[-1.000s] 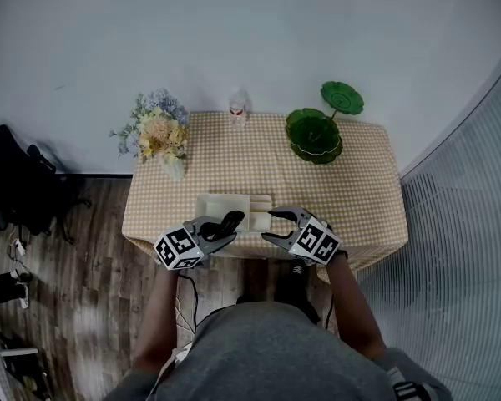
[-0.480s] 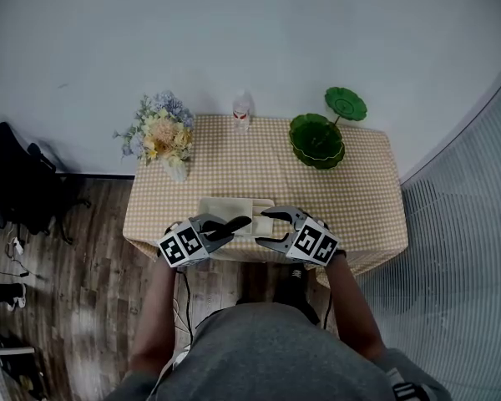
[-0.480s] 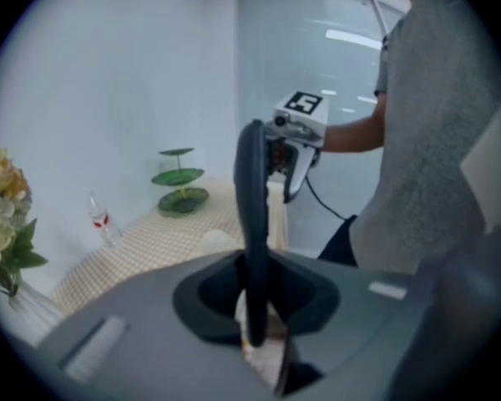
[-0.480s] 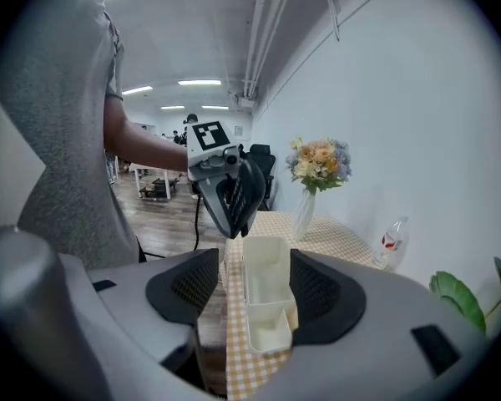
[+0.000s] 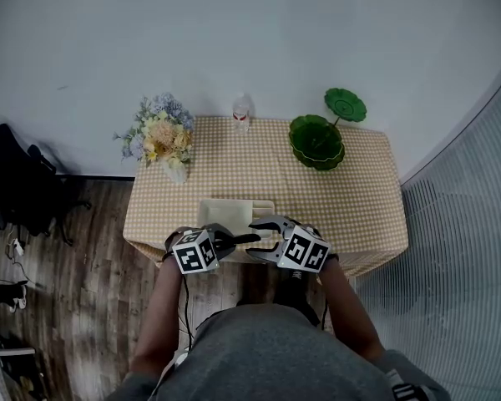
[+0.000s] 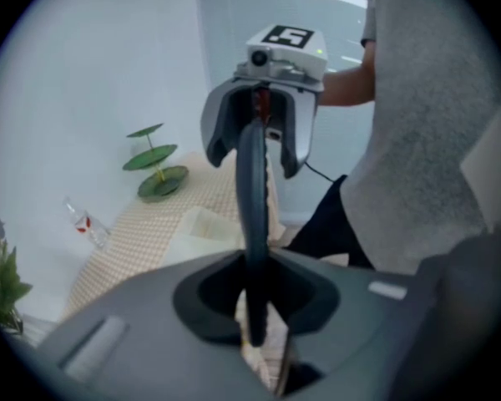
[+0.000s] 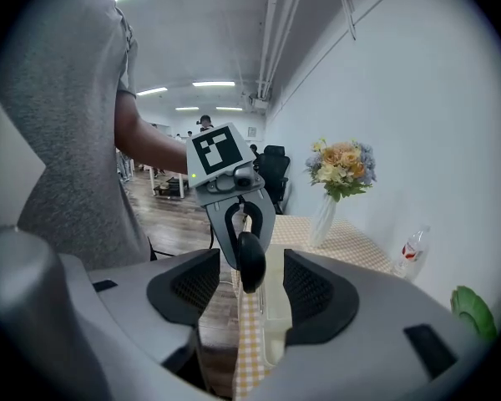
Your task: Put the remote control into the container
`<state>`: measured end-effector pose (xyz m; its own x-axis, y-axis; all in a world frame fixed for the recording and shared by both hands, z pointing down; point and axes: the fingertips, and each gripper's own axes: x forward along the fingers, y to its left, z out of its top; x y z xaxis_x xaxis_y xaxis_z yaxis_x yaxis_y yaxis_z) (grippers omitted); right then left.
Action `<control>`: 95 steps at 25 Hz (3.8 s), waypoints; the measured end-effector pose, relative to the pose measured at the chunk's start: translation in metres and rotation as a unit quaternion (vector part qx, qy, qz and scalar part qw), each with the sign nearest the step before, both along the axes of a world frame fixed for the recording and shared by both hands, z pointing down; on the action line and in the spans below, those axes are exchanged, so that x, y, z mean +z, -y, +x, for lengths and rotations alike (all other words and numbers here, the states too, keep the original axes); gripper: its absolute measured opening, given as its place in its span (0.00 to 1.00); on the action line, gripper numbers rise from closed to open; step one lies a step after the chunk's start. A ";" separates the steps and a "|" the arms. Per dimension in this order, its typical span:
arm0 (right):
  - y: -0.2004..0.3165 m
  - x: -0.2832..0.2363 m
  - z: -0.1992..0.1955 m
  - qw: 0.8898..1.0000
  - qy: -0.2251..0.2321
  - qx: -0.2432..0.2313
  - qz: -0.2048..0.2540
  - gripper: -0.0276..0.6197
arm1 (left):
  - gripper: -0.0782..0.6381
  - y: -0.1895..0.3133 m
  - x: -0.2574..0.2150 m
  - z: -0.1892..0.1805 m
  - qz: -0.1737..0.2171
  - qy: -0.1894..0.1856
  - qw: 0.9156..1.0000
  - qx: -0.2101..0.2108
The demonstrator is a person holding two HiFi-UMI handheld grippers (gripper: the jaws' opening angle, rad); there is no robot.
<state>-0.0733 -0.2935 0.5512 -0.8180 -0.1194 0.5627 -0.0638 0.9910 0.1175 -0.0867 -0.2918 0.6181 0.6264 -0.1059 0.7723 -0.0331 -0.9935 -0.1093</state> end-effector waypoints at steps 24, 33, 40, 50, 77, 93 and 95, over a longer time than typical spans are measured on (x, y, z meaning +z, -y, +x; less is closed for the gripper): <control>-0.006 0.005 0.011 1.000 -0.023 -0.007 0.002 0.19 | 0.24 -0.003 0.009 0.012 0.004 0.007 1.000 -0.005; 0.006 0.000 0.016 1.000 -0.010 0.007 0.000 0.19 | 0.31 0.009 0.000 0.001 -0.011 -0.036 0.998 -0.040; 0.020 -0.001 0.028 0.999 -0.021 0.026 0.000 0.19 | 0.40 0.025 -0.001 -0.019 -0.003 -0.057 0.995 -0.082; 0.043 0.003 0.052 0.998 -0.026 0.065 0.001 0.19 | 0.29 0.048 -0.030 -0.044 0.016 -0.142 0.975 -0.170; 0.106 0.017 0.073 0.985 -0.160 0.057 0.017 0.19 | 0.11 0.068 -0.058 -0.042 -0.022 -0.272 0.929 -0.248; 0.104 0.032 0.079 0.974 -0.225 0.020 -0.003 0.19 | 0.11 0.070 -0.040 -0.042 -0.031 -0.251 0.933 -0.256; 0.105 0.035 0.080 0.969 -0.246 0.013 0.000 0.19 | 0.11 0.069 -0.038 -0.040 -0.032 -0.246 0.935 -0.254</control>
<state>0.0063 -0.3986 0.5865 -0.4481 -0.1357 0.8837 -0.0245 0.9899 0.1396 -0.1266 -0.3604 0.5803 0.7895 -0.4490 0.4184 -0.5325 -0.8401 0.1032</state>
